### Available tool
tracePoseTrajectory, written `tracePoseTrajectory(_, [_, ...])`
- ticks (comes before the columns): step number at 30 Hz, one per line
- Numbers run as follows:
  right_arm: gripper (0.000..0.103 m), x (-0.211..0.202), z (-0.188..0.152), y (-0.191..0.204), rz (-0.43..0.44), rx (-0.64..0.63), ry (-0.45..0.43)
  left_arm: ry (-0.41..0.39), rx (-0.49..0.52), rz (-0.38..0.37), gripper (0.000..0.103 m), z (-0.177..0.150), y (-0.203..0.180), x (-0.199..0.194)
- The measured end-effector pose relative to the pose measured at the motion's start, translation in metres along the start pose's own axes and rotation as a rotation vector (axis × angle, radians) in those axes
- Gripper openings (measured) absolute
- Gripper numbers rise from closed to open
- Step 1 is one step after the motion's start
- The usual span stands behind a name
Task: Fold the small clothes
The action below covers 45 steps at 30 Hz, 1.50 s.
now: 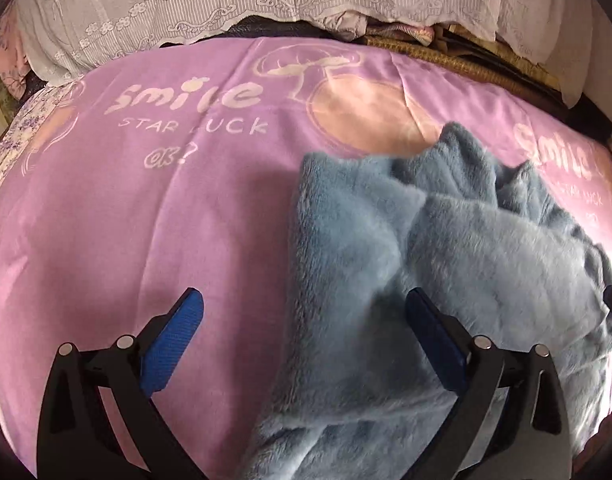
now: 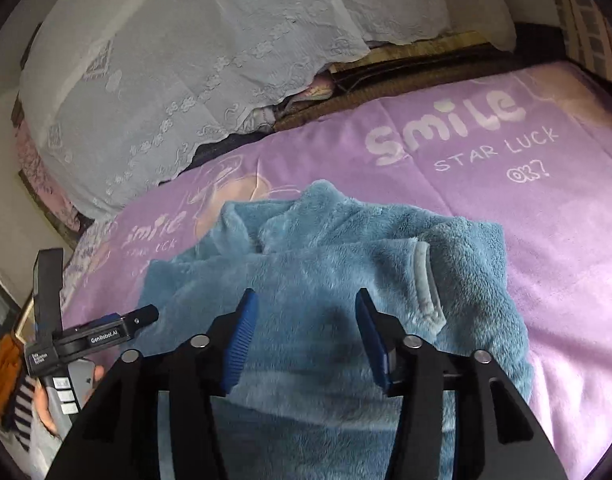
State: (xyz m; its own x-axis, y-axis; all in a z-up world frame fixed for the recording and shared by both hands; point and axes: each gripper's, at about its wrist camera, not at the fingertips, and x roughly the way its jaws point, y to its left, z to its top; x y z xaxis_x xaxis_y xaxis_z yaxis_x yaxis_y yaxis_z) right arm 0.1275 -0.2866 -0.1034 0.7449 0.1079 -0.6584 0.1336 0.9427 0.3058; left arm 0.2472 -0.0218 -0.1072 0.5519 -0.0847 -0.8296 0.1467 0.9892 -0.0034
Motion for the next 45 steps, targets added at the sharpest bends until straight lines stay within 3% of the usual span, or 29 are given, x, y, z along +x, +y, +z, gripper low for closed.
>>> tracePoseTrajectory(2, [0.061, 0.016, -0.011, -0.003, -0.016, -0.012, 0.065, 0.06, -0.014, -0.024, 0.099, -0.006, 0.005, 0.016])
tracePoseTrajectory(4, [0.061, 0.01, -0.008, 0.003, -0.034, -0.031, 0.046, 0.073, -0.055, -0.052, 0.099, -0.002, 0.011, 0.016])
tracePoseTrajectory(9, [0.062, -0.022, -0.012, 0.007, -0.009, -0.029, -0.047, -0.015, -0.021, 0.016, 0.099, -0.017, 0.007, -0.019])
tracePoseTrajectory(11, [0.068, -0.013, -0.015, -0.002, -0.041, -0.007, -0.006, -0.032, 0.013, 0.035, 0.099, -0.025, 0.003, -0.025])
tracePoseTrajectory(13, [0.069, 0.01, -0.018, -0.018, -0.024, 0.056, 0.08, 0.006, 0.031, 0.051, 0.099, -0.028, 0.0, -0.01])
tracePoseTrajectory(14, [0.069, 0.01, -0.017, -0.021, -0.012, 0.067, 0.072, 0.047, 0.012, 0.019, 0.099, -0.027, 0.003, 0.0])
tracePoseTrajectory(17, [0.072, 0.008, -0.019, -0.015, -0.023, 0.042, 0.059, 0.045, -0.038, -0.031, 0.099, -0.024, 0.014, 0.001])
tracePoseTrajectory(27, [0.074, -0.02, -0.026, -0.008, -0.04, 0.038, -0.014, -0.069, 0.028, 0.107, 0.099, -0.038, 0.0, -0.03])
tracePoseTrajectory(36, [0.074, -0.055, -0.051, -0.023, 0.011, 0.118, -0.013, -0.104, 0.026, 0.138, 0.099, -0.077, 0.014, -0.065])
tracePoseTrajectory(45, [0.074, -0.099, -0.079, -0.016, 0.028, 0.073, -0.045, -0.149, 0.046, 0.178, 0.099, -0.117, 0.017, -0.105])
